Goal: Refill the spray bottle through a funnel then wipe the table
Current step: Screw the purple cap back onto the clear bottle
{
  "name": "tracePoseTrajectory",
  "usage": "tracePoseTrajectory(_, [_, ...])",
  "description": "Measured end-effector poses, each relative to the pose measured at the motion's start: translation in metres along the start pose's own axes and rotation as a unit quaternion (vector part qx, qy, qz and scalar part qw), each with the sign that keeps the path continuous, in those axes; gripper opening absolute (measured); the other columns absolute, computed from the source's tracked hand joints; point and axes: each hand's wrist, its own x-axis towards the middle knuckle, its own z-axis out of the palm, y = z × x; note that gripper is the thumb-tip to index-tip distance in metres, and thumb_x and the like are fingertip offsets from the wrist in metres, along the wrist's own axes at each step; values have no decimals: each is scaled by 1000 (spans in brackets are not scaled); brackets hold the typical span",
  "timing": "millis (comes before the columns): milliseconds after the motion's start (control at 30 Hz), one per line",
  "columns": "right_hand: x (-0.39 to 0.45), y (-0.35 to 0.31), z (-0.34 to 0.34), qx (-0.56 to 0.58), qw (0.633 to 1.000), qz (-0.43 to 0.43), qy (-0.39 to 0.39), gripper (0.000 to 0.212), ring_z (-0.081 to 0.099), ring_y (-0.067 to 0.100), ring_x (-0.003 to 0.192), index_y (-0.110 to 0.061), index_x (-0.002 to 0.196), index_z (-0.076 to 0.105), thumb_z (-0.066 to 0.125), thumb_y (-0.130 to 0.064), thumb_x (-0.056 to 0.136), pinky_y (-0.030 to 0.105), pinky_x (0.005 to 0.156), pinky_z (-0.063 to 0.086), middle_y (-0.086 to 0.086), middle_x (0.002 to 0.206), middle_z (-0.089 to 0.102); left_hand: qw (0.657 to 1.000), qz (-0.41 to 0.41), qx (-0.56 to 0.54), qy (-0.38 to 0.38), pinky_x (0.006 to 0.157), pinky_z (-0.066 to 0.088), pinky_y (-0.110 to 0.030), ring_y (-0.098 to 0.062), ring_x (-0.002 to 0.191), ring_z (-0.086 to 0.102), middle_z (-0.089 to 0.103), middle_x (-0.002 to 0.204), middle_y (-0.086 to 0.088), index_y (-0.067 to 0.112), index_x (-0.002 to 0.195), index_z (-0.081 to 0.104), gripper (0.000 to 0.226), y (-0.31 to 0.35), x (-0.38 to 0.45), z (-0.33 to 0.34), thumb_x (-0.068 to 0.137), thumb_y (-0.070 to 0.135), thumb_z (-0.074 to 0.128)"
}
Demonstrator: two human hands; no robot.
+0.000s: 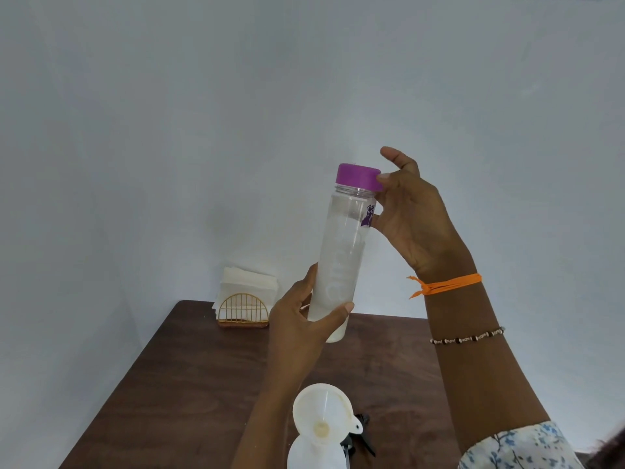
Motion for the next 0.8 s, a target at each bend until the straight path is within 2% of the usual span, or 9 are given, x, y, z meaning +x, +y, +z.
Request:
tracePoseTrajectory(100, [2, 2, 4, -28, 999, 14, 23, 42, 58, 11, 84, -23, 125, 37, 51, -3, 90, 30, 63, 54, -1, 86, 59, 1000, -2, 0, 0, 71, 51, -8, 2, 95, 60, 57, 109, 31, 55, 111, 48, 56, -1, 0, 0, 63, 49, 75])
tracePoseTrajectory(200, [2, 2, 8, -94, 995, 19, 35, 80, 60, 17, 91, -26, 128, 29, 77, -19, 65, 38, 75, 55, 10, 108, 56, 1000, -3, 1, -1, 70, 49, -7, 3, 95, 60, 56, 109, 32, 57, 109, 46, 55, -2, 0, 0, 63, 48, 76])
tracePoseTrajectory(267, [2, 2, 10, -102, 994, 24, 34, 99, 60, 21, 95, -30, 132, 23, 79, -29, 50, 44, 82, 54, 15, 116, 53, 1000, -3, -4, -4, 75, 52, -13, -2, 98, 61, 59, 112, 27, 56, 110, 47, 55, -4, 0, 1, 66, 43, 78])
tracePoseTrajectory(367, [2, 0, 10, -50, 998, 27, 21, 88, 61, 18, 97, -33, 138, 19, 70, -26, 68, 39, 78, 55, 9, 112, 58, 1000, -2, -9, -4, 81, 54, -20, -6, 100, 61, 60, 116, 21, 53, 112, 47, 56, -5, 0, 1, 66, 42, 78])
tracePoseTrajectory(467, [1, -1, 9, -3, 999, 36, 7, 62, 59, 16, 96, -30, 141, 25, 55, -16, 88, 40, 79, 52, -2, 91, 67, 1000, -2, -10, -2, 80, 53, -18, -5, 100, 61, 60, 116, 21, 53, 113, 47, 56, -4, 0, 1, 67, 41, 78])
tracePoseTrajectory(633, [0, -1, 10, 1, 998, 51, -28, 48, 53, 22, 100, -21, 132, 37, 49, -4, 89, 52, 89, 46, 5, 95, 58, 1000, -4, -13, 5, 76, 52, -13, -3, 98, 61, 59, 116, 22, 53, 113, 46, 57, -5, 0, -1, 68, 38, 79])
tracePoseTrajectory(667, [1, -1, 12, -17, 998, 54, -20, 51, 54, 22, 100, -21, 131, 37, 55, -5, 86, 52, 89, 48, 6, 100, 57, 1000, -3, -12, 7, 73, 52, -11, -2, 97, 61, 59, 114, 24, 52, 113, 47, 57, -5, 0, -2, 68, 38, 79])
tracePoseTrajectory(733, [2, 2, 13, -48, 997, 53, 5, 72, 56, 25, 103, -23, 129, 33, 70, -11, 68, 53, 87, 52, 10, 110, 55, 1000, -3, -6, 8, 69, 50, -7, 0, 95, 60, 57, 111, 27, 52, 114, 46, 57, -5, 0, -2, 68, 39, 79])
tracePoseTrajectory(800, [3, 4, 13, -53, 997, 50, 17, 85, 56, 27, 107, -26, 129, 29, 74, -17, 58, 51, 84, 54, 11, 113, 55, 1000, -5, -7, 7, 67, 49, -5, 1, 94, 60, 56, 110, 29, 55, 112, 46, 57, -5, 0, -2, 68, 40, 78])
